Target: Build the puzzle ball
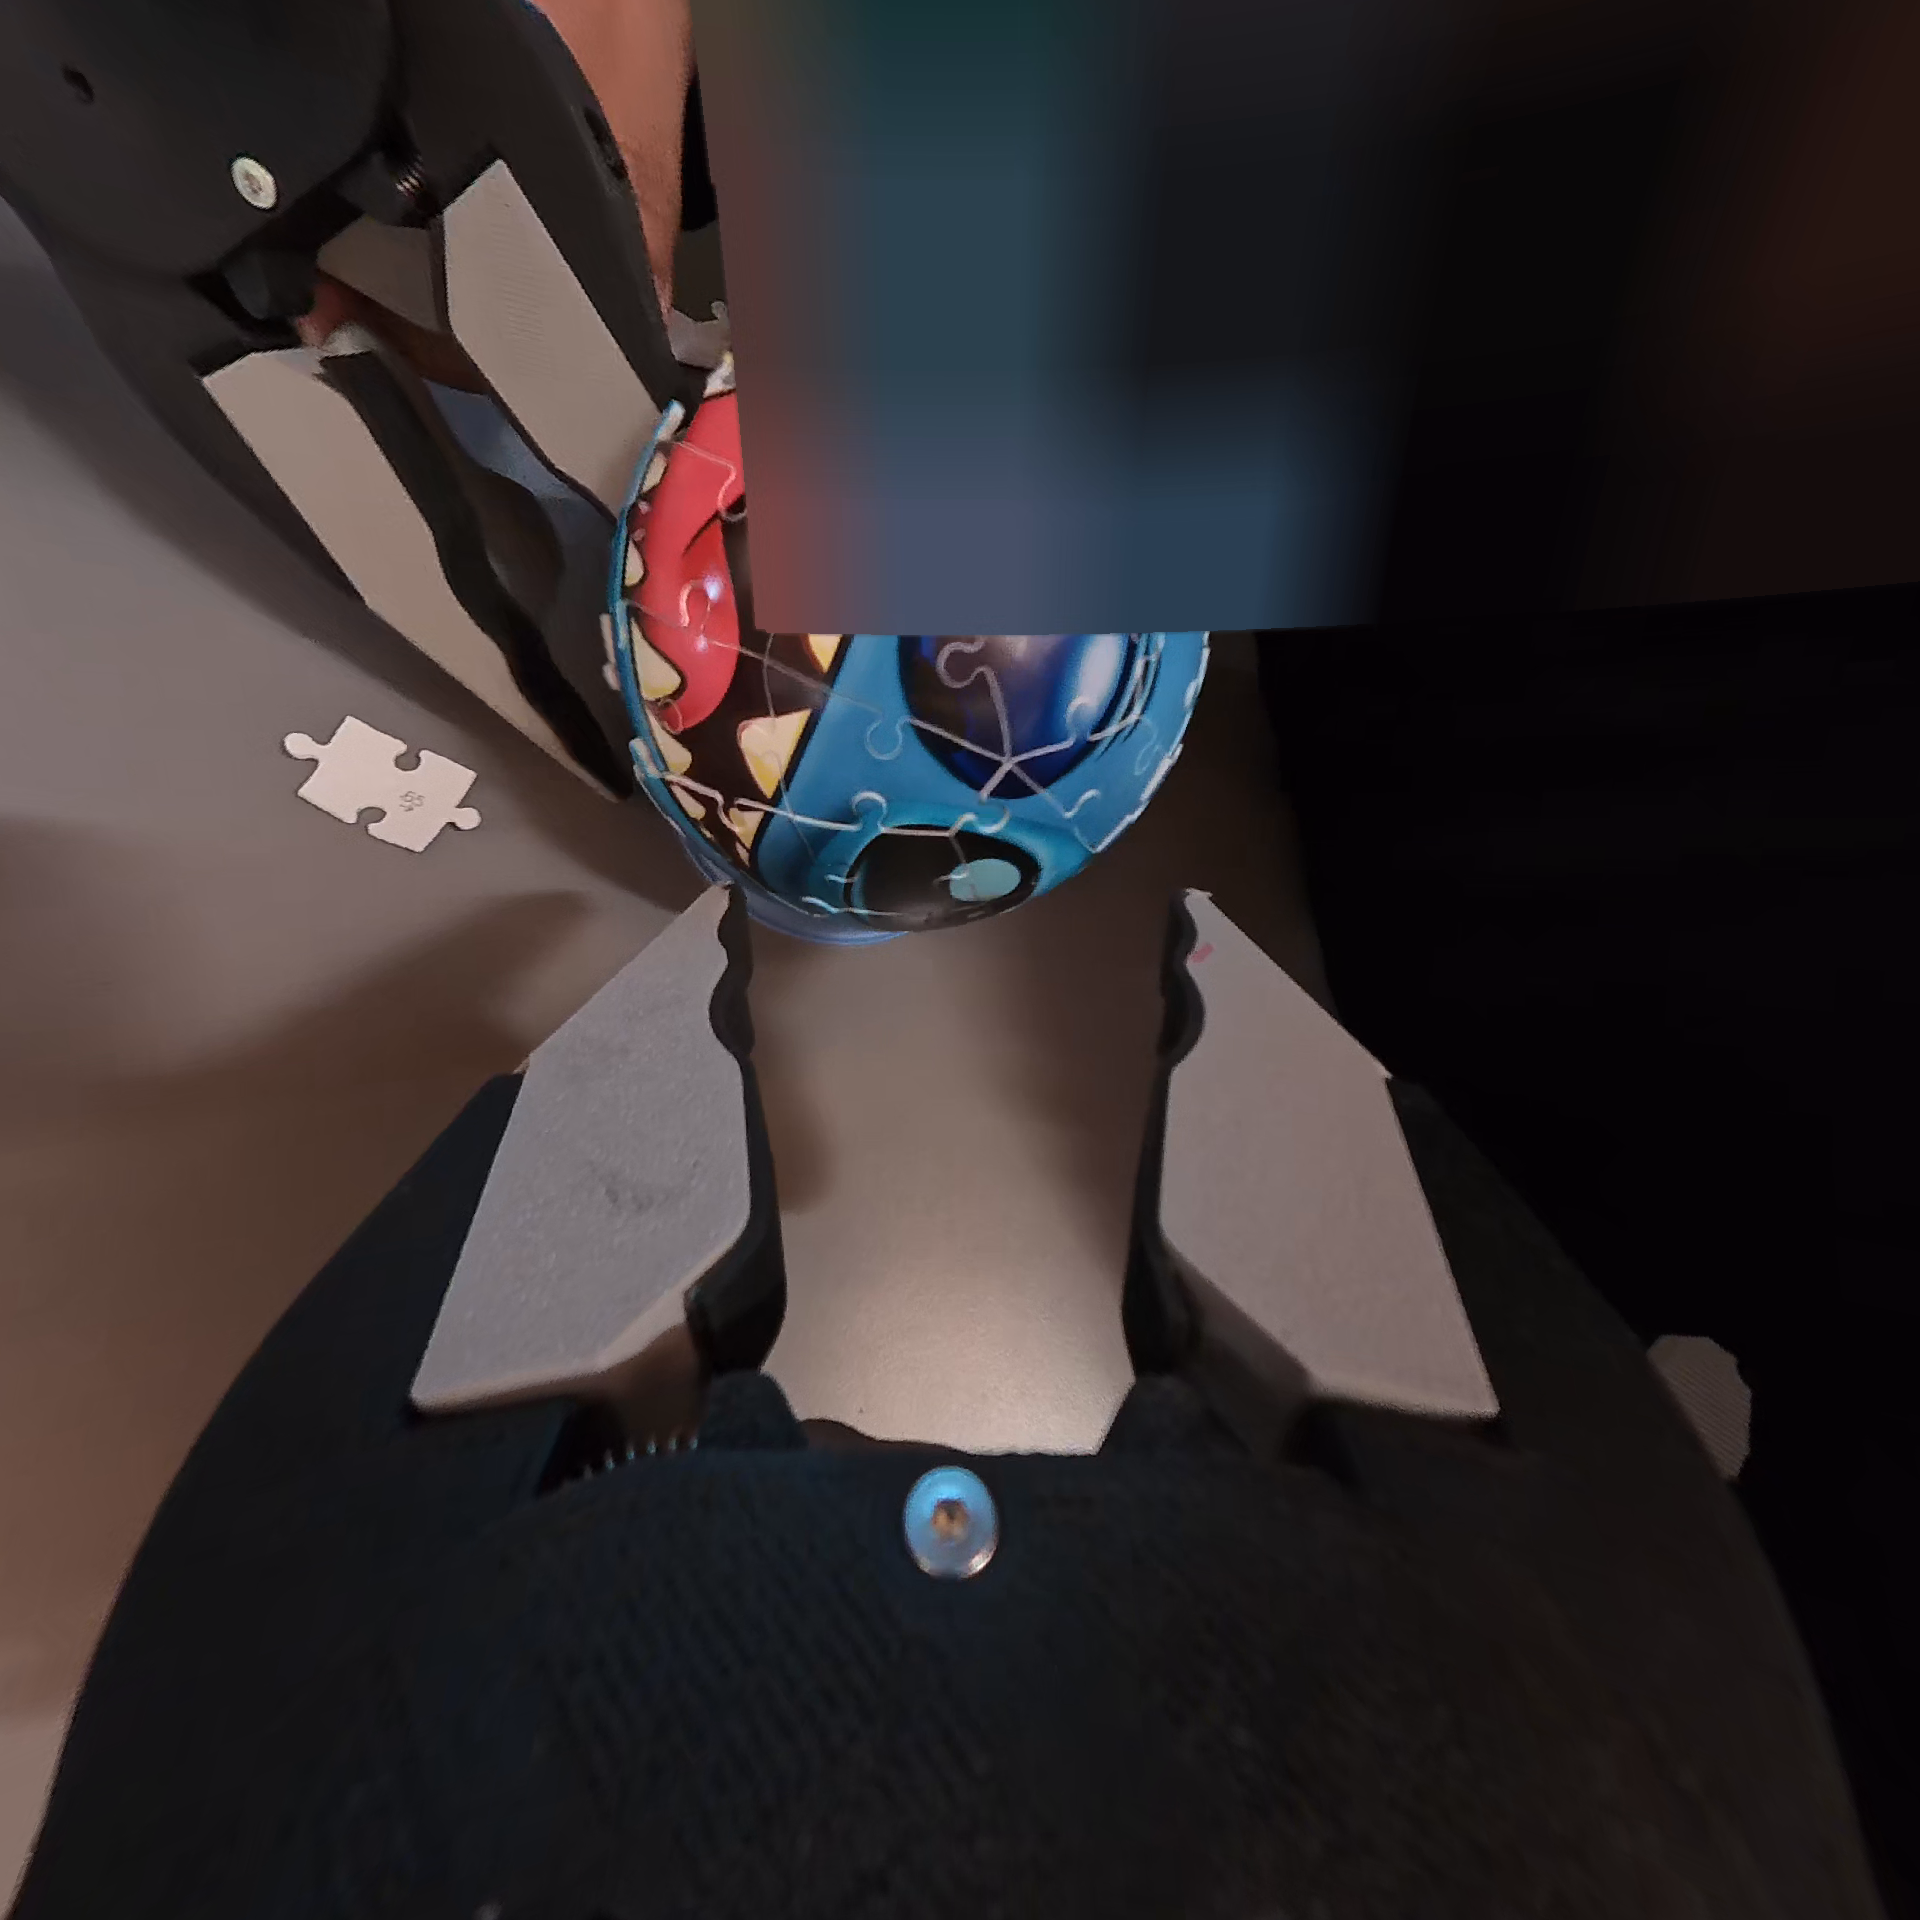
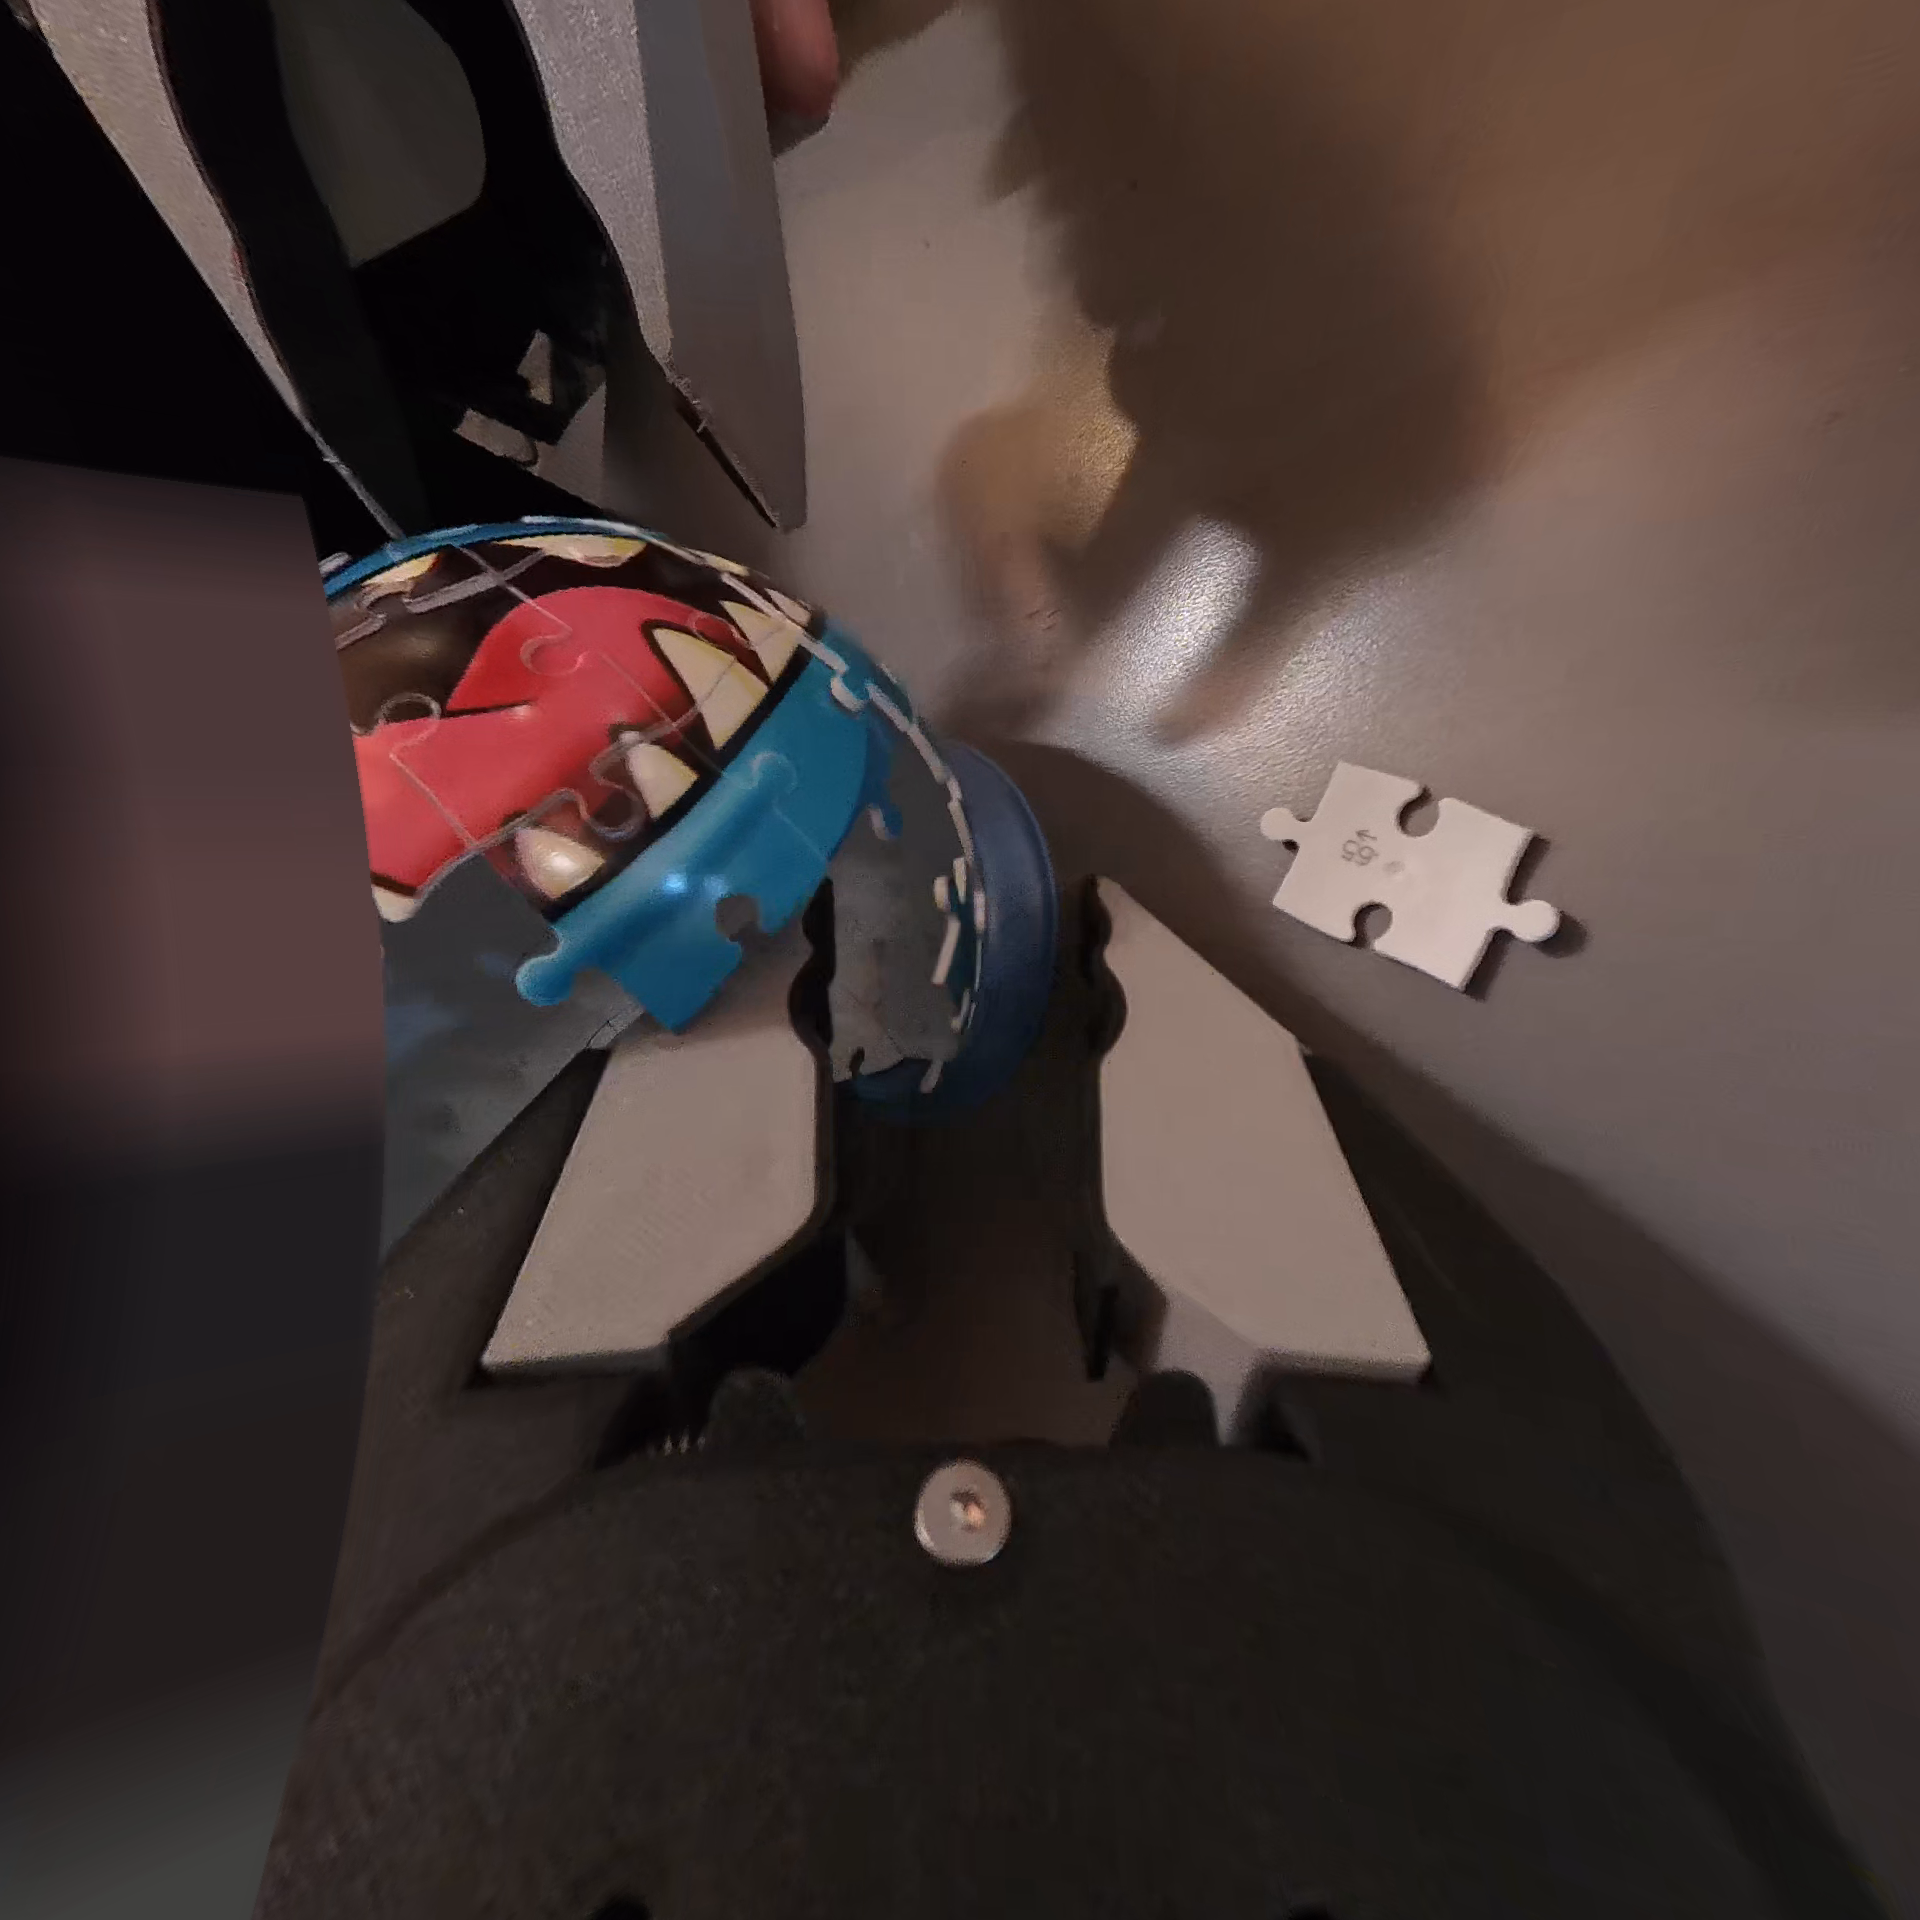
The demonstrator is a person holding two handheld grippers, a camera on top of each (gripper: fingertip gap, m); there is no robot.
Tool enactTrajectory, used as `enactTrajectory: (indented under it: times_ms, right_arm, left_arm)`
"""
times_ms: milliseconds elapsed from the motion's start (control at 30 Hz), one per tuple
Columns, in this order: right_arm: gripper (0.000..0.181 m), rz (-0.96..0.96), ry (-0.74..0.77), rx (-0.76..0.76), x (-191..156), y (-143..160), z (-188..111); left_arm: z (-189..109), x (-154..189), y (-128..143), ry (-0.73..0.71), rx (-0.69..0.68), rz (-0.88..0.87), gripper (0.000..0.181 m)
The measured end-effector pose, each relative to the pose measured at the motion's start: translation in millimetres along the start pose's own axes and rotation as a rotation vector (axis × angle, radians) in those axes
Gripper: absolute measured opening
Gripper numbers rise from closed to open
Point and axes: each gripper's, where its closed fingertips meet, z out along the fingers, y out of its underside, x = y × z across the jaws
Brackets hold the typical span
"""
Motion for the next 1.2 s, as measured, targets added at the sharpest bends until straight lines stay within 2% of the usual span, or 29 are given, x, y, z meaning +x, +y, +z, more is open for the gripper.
enactTrajectory:
  times_ms: [100, 467, 633, 767, 900, 1000, 1200]
  right_arm:
    - [0.039, -0.015, 0.008, 0.015, -1, -3, -3]
    - [0.04, -0.032, 0.08, 0.058, 4, -7, -29]
    - [0.042, -0.03, 0.156, 0.145, 5, -14, -63]
    - [0.046, -0.012, 0.225, 0.282, 0, -23, -101]
    - [0.044, -0.108, 0.353, 0.354, -17, -9, -122]
    - [0.047, -0.187, 0.414, 0.44, -33, 7, -118]
    - [0.061, -0.22, 0.475, 0.472, -57, 58, -68]
  left_arm:
    - [-1, -1, 0, -0.005, 0.001, -0.002, 0.078]
    - [-1, 0, 2, -0.004, -0.007, 0.004, 0.078]
    - [-1, -1, 2, -0.003, -0.003, -0.004, 0.078]
    - [-2, 2, 2, -0.005, -0.01, 0.015, 0.078]
    - [-4, -1, 0, -0.039, 0.022, 0.0, 0.079]
    - [-2, -5, 1, -0.06, 0.021, -0.014, 0.082]
    - [7, -1, -3, -0.063, 0.018, -0.011, 0.086]
